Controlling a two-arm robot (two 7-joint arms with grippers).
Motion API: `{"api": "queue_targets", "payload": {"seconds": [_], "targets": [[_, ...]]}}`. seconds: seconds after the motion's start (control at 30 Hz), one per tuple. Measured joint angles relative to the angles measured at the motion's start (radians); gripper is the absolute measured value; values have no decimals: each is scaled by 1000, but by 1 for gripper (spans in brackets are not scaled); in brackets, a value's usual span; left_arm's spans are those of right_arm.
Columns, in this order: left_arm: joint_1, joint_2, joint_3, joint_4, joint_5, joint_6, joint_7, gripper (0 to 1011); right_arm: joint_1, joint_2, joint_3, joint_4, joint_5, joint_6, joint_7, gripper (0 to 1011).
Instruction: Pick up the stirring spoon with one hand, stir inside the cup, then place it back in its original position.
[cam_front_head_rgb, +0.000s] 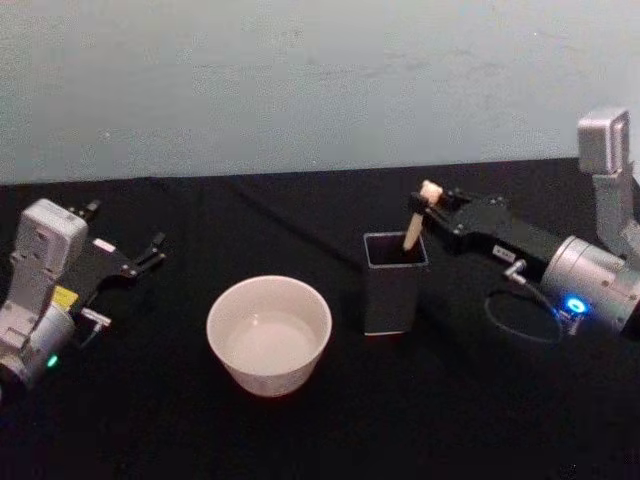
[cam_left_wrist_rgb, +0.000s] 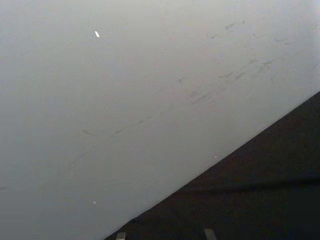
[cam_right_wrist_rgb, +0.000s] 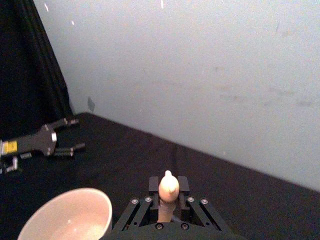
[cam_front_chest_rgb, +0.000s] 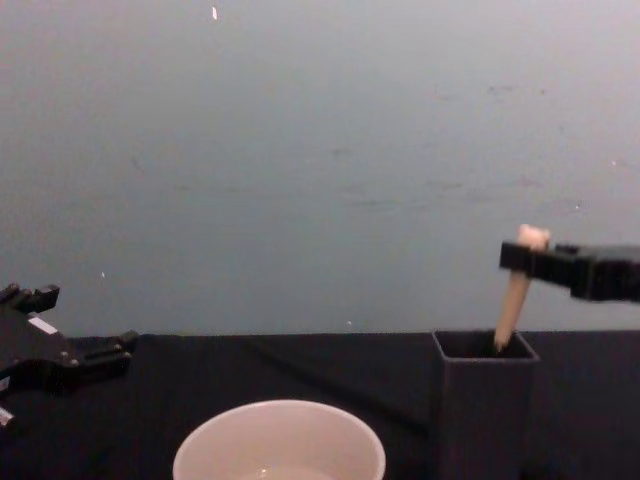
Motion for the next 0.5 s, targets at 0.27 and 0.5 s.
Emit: {"api": "queue_targets", "payload": {"seconds": [0.27,0.5], "targets": [[0,0,0,0,0,0,0,1001,-1,22,31,-77,34,-12,-28,215],[0,0,0,0,0,0,0,1001,8,26,50,-117,52,-34,-43,215]]}}
